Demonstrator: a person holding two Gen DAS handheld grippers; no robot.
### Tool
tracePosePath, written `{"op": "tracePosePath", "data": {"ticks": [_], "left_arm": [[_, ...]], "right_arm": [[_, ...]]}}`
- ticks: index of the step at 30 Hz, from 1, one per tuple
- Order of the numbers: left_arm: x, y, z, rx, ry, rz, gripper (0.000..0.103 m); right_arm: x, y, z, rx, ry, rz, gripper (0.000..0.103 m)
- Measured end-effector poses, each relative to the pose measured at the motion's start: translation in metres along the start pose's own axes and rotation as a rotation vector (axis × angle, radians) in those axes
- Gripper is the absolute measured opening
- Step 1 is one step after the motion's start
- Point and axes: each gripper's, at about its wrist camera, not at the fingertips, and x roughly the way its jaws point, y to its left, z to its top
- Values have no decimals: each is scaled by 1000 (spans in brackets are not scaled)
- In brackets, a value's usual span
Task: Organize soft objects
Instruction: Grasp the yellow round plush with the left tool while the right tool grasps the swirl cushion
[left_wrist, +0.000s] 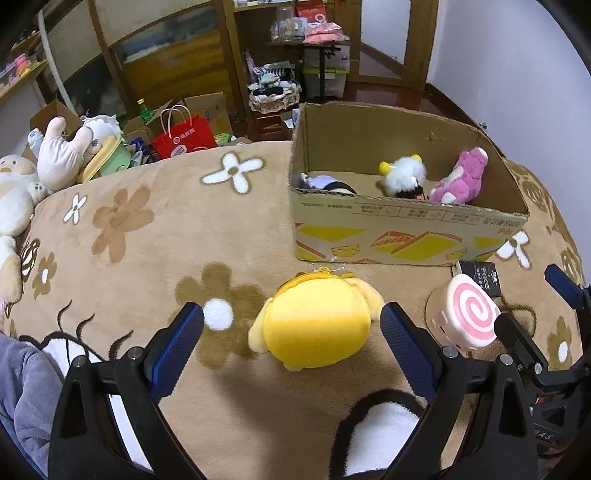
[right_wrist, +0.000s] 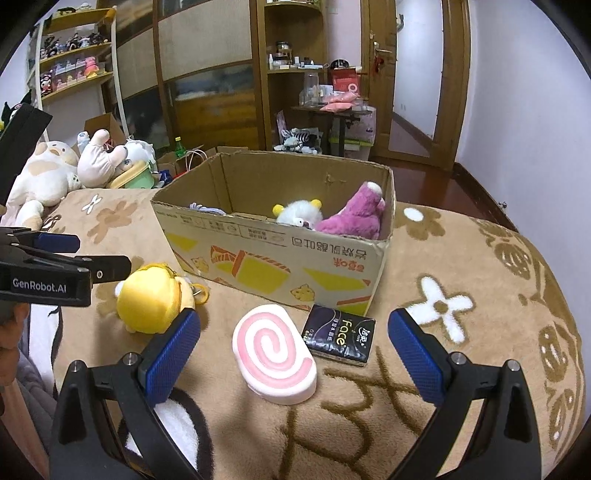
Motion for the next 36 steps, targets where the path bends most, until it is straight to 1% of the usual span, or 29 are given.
{"op": "tracePosePath", "data": {"ticks": [5,10,20,23,27,32,36], "left_arm": [[12,-6,1,8,30,-18,95],[25,-12,3,23,54,-13,95],[47,-20,0,29,116,-50,95],[53,-20,0,22,132,-54,95],[59,-19,1,12,138,-40,95],[69,-18,2,-1,173,-54,95],[74,-16,2,-18,181,-62,95]], "right_arm": [[8,-2,-1,8,15,2,103],[16,-2,-2,9,34,1,103],[28,0,-10,6,87,6,103],[32,1,-14,5,112,14,103],[38,4,-18,-5,137,20,103],[46,4,-20,-4,156,20,103],[53,2,-21,6,183,27,103]]}}
